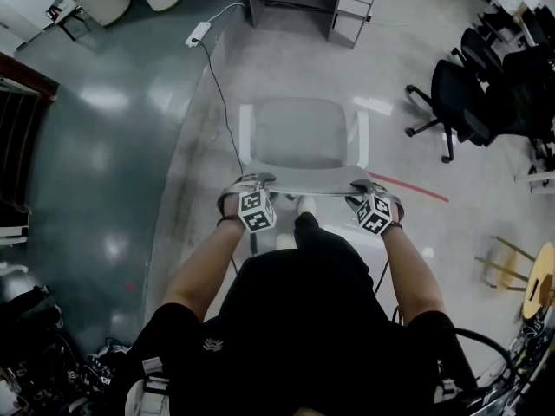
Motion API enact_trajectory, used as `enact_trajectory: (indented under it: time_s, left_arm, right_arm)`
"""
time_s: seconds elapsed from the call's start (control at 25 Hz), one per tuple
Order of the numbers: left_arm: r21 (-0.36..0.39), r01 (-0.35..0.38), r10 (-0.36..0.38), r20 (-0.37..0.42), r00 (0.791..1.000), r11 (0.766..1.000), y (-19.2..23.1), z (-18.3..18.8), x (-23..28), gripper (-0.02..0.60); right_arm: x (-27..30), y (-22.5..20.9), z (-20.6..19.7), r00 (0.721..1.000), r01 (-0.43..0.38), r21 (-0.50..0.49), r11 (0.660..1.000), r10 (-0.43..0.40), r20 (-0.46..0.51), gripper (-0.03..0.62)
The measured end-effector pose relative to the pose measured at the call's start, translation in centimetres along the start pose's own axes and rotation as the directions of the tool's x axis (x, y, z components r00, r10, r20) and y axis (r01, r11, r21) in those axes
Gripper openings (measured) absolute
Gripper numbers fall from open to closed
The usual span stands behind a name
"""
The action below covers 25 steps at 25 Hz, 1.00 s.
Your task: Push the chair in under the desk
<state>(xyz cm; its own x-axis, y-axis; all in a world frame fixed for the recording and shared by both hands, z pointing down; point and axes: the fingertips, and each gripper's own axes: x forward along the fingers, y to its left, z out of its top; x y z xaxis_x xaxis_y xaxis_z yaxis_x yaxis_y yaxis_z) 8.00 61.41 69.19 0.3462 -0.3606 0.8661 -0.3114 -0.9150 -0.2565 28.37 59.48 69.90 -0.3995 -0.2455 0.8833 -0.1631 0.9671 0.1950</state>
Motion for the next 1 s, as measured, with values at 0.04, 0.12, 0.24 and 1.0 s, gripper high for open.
enact_trajectory:
  time_s: [0.04, 0.12, 0.24, 1.0]
  left_arm:
    - [-0.003, 0.0, 0.0, -0.001, 1.0, 1.0, 0.5, 0.3, 0.3, 0.175]
    - [-0.014, 0.004, -0.005, -0.007, 1.0, 1.0, 1.6, 0.7, 0.8, 0.173]
    - [-0.029, 0.005, -0.005, -0.013, 1.0, 1.0, 3.3, 1.1, 1.3, 0.173]
    - [-0.061, 0.002, -0.006, -0.071, 0.997, 0.998, 13.7, 1.9, 5.5, 0.164]
  right_arm:
    - [0.1, -0.6, -0.2, 1.0, 0.001, -0.001, 1.0, -0.001, 0.0, 0.156]
    - [0.3, -1.8, -0.3, 1.0, -0.002, -0.002, 1.0, 0.002, 0.002, 0.156]
    - [0.6, -3.6, -0.2, 1.0, -0.006, -0.007, 1.0, 0.006, 0.012, 0.155]
    - [3.8, -14.4, 1.6, 0.996, 0.004, -0.053, 0.999, 0.0, 0.085, 0.152]
